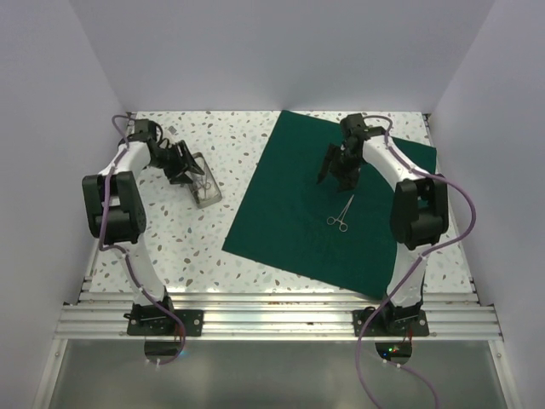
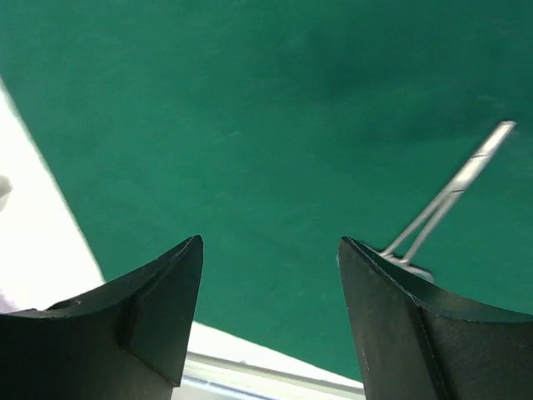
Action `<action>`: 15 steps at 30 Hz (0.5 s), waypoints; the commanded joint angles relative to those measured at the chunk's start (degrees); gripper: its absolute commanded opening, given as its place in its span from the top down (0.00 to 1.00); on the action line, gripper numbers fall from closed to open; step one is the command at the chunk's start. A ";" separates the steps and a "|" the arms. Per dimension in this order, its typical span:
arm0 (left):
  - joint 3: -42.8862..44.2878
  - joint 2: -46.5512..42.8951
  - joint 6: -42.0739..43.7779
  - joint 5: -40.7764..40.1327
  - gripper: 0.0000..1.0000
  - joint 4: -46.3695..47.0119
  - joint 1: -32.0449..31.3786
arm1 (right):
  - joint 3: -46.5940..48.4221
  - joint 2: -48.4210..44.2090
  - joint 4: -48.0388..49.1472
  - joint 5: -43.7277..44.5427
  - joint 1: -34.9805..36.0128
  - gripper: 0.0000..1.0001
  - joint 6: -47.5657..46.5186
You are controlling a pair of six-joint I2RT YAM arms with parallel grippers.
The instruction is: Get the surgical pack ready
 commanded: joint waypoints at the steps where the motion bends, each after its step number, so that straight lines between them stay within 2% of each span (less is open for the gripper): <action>1: 1.82 -6.13 2.25 -2.01 0.42 -3.07 0.34 | 2.24 1.68 -3.54 6.01 -0.08 0.31 1.13; 8: -4.51 -11.67 0.93 -0.35 0.43 1.23 -0.27 | 5.32 6.95 -7.24 13.04 -0.08 0.39 2.27; 15: -8.64 -13.87 -0.91 0.54 0.44 4.05 -5.89 | 6.20 8.98 -10.49 19.11 -0.08 0.46 3.24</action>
